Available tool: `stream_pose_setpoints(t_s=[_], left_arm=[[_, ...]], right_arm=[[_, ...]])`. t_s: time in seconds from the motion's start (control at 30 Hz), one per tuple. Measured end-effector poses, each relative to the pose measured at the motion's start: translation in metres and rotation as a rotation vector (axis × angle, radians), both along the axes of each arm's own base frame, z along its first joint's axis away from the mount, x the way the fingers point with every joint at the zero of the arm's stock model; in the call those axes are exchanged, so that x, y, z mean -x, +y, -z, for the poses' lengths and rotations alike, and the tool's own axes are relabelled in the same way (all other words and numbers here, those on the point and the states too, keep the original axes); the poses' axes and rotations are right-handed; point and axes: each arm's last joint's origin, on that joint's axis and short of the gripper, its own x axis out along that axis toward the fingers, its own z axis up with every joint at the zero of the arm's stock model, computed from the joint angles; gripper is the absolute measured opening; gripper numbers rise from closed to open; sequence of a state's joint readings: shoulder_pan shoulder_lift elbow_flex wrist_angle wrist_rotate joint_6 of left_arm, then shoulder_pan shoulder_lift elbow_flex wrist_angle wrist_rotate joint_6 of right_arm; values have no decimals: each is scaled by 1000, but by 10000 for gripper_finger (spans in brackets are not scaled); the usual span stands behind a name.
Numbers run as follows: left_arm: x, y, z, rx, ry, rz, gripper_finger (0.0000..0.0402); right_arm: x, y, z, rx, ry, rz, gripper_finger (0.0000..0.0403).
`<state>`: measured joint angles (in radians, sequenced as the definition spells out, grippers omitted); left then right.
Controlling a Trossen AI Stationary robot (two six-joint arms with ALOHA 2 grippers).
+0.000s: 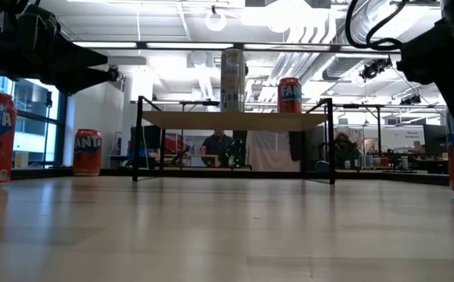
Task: Place canned beverage on shelf
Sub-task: Put the right red soda can aligned with the other red soda can on the shelf
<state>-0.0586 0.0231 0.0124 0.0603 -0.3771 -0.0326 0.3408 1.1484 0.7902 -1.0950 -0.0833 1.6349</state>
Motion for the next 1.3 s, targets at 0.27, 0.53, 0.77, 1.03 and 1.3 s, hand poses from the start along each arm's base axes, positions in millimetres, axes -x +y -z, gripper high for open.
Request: stream_pose_setpoints(t_s=[0.27, 0.53, 0.77, 1.03, 1.3], left_arm=[[0, 0, 0, 0, 0, 0, 314], [0, 0, 0, 0, -1, 0, 314], [0, 0, 0, 0, 0, 0, 314], [0, 0, 0, 0, 0, 0, 314], [0, 0, 0, 0, -1, 0, 314]], right_arm=[[0, 0, 0, -5, 8, 107, 328], [2, 9, 0, 14, -7, 247, 328], [2, 13, 0, 27, -34, 364, 328], [2, 16, 0, 9, -36, 469, 328], [5, 14, 0, 34, -7, 466, 317]])
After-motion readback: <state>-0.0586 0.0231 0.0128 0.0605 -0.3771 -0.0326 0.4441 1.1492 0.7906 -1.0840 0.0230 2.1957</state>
